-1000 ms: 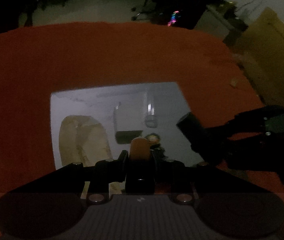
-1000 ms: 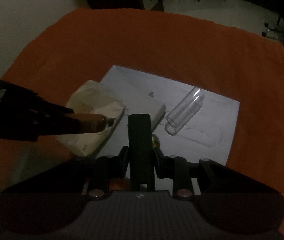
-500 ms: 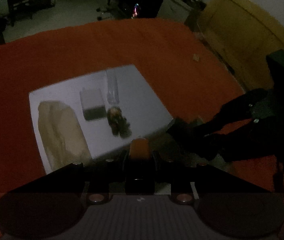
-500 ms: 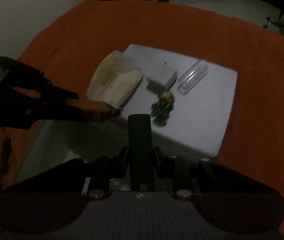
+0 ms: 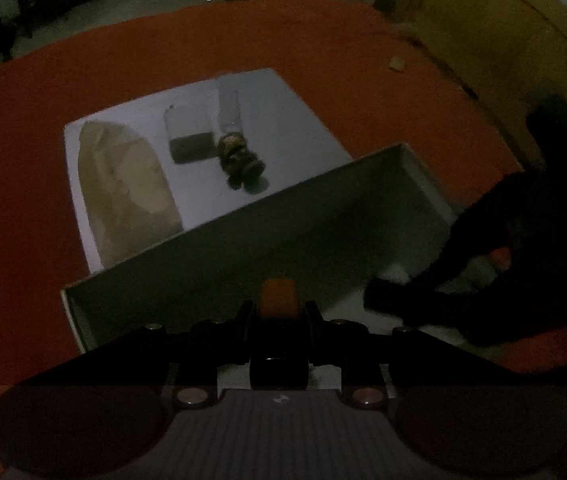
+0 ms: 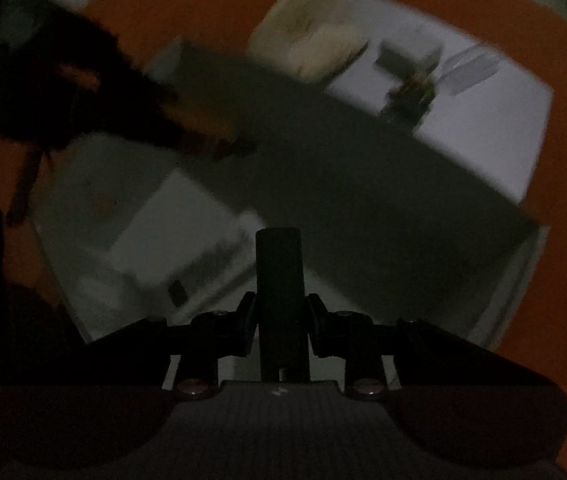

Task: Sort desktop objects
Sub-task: 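Carry the brown pen with the left tool into the white box, then open the left tool to release the brown pen in the box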

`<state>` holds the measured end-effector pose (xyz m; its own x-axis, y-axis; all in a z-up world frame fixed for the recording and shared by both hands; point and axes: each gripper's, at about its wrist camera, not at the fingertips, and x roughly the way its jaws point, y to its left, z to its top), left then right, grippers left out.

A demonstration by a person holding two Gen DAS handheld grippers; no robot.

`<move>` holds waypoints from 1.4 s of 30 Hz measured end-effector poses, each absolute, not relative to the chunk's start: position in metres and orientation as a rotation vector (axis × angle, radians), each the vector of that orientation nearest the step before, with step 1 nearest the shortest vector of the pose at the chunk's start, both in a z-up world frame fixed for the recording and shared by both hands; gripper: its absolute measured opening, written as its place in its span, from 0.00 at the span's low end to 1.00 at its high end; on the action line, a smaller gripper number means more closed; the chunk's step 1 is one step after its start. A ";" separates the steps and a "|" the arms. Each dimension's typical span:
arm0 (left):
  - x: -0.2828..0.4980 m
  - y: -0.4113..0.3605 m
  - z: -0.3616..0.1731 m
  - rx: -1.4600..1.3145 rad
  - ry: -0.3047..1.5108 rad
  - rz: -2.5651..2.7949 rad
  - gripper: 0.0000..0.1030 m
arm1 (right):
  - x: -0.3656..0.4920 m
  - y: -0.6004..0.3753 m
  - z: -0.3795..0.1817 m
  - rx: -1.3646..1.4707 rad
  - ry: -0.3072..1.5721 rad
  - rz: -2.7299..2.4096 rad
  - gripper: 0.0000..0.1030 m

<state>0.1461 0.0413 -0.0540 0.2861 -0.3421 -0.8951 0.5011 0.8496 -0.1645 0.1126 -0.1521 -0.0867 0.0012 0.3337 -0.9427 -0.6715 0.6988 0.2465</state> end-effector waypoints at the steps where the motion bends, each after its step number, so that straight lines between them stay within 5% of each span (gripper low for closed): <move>1: 0.145 0.041 -0.058 0.170 1.150 -0.557 0.20 | 0.108 -0.149 -0.094 -0.336 1.365 0.819 0.28; 16: 0.121 0.047 -0.121 0.251 1.282 -0.519 0.20 | 0.069 -0.106 -0.144 -0.547 1.407 0.940 0.28; 42: 0.100 0.047 -0.173 0.272 1.479 -0.519 0.20 | 0.079 -0.127 -0.183 -0.501 1.609 0.763 0.29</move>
